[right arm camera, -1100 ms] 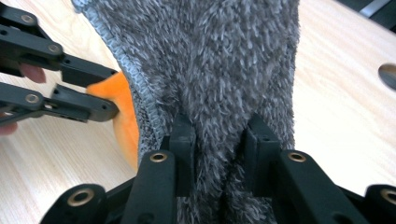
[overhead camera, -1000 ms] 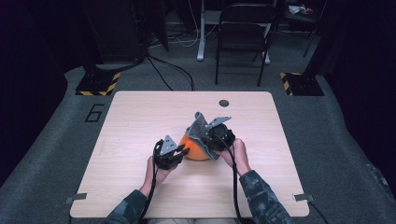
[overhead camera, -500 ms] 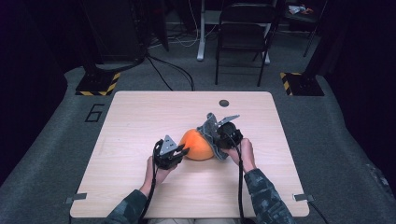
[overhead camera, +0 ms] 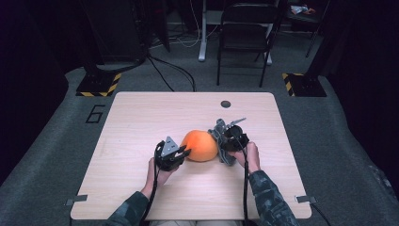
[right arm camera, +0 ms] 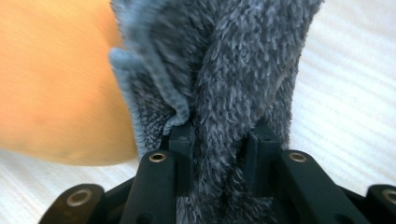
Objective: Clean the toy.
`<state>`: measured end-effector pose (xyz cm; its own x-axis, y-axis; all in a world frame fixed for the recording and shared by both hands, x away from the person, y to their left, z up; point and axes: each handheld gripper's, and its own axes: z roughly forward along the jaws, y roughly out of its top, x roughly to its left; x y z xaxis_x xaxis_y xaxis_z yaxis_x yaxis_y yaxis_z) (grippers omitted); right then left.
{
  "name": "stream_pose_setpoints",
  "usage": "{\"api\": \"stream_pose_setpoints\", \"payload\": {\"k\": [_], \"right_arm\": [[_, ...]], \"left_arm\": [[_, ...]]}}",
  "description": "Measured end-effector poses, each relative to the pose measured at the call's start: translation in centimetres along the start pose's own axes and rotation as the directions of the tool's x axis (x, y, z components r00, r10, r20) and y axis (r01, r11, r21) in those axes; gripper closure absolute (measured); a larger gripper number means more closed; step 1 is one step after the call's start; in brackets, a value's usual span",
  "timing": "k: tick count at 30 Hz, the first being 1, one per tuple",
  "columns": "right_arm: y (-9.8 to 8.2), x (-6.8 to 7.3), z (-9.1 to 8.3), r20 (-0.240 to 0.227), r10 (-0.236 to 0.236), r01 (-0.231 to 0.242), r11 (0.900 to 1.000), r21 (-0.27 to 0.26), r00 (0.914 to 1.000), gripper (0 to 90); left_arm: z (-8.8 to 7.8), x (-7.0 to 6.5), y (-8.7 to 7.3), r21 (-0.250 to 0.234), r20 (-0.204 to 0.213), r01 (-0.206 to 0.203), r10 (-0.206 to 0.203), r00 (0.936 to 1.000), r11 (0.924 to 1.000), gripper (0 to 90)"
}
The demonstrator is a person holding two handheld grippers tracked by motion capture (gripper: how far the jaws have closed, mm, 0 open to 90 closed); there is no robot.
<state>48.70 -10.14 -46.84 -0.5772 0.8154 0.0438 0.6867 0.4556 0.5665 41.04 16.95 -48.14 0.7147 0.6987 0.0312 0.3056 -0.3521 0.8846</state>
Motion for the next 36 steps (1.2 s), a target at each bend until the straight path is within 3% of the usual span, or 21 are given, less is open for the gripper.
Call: {"api": "stream_pose_setpoints", "payload": {"k": [6, 10, 15, 17, 20, 21, 23, 26, 28, 31, 33, 36], "right_arm": [[-0.5, 0.0, 1.0, 0.046, -0.009, 0.006, 0.998, 0.07, 0.9989, 68.5], [-0.2, 0.0, 0.4, 0.075, -0.042, 0.038, 0.997, 0.061, 0.9963, 69.2], [1.1, 0.4, -2.7, 0.048, -0.054, 0.056, 0.997, -0.045, 0.9974, 69.6], [1.8, 1.0, -4.5, 0.01, -0.062, 0.063, 0.992, -0.114, 0.998, 69.6], [2.5, 2.1, -6.0, -0.042, -0.094, 0.087, 0.985, -0.147, 0.9947, 69.7], [2.7, 2.7, -6.1, -0.054, -0.119, 0.111, 0.985, -0.135, 0.9914, 69.7], [2.8, 3.6, -5.5, -0.067, -0.153, 0.147, 0.985, -0.089, 0.986, 69.8], [2.5, 4.1, -4.1, -0.046, -0.173, 0.171, 0.984, -0.045, 0.9838, 69.9], [2.3, 3.9, -3.4, -0.036, -0.159, 0.157, 0.986, -0.06, 0.9866, 69.9], [2.1, 3.5, -3.3, -0.016, -0.137, 0.135, 0.987, -0.085, 0.9905, 69.9], [2.0, 3.1, -3.2, -0.006, -0.122, 0.121, 0.988, -0.1, 0.9925, 69.8], [1.8, 3.0, -3.0, -0.014, -0.114, 0.112, 0.987, -0.114, 0.9934, 69.9]], "left_arm": [[0.0, 0.0, 0.0, -0.001, 0.0, 0.004, -0.004, 1.0, 1.0, 75.3], [-0.1, 0.1, 0.0, 0.0, -0.002, 0.007, -0.007, 1.0, 1.0, 75.2], [-0.1, 0.3, -0.1, -0.005, -0.006, 0.012, -0.012, 0.9999, 0.9999, 74.9], [-0.1, 0.2, -0.1, -0.01, -0.01, 0.015, -0.015, 0.9998, 0.9998, 74.8], [-0.1, 0.2, -0.1, -0.01, -0.012, 0.014, -0.014, 0.9998, 0.9999, 74.8], [-0.1, 0.2, -0.1, -0.008, -0.014, 0.012, -0.012, 0.9998, 0.9999, 74.8], [-0.1, 0.2, -0.1, -0.003, -0.011, 0.011, -0.011, 0.9999, 0.9999, 74.6], [-0.1, 0.3, -0.1, -0.002, -0.007, 0.014, -0.014, 0.9999, 0.9999, 74.2], [-0.1, 0.3, -0.1, -0.004, -0.02, 0.0, -0.001, 0.9998, 1.0, 73.1], [0.2, 0.1, -0.1, 0.04, -0.051, -0.029, 0.031, 0.9982, 0.9988, 59.1], [0.5, 0.1, -0.4, 0.053, -0.061, -0.018, 0.021, 0.9979, 0.9984, 50.3], [0.8, 0.1, -0.7, 0.048, -0.083, -0.013, 0.017, 0.9964, 0.9987, 44.4]]}}
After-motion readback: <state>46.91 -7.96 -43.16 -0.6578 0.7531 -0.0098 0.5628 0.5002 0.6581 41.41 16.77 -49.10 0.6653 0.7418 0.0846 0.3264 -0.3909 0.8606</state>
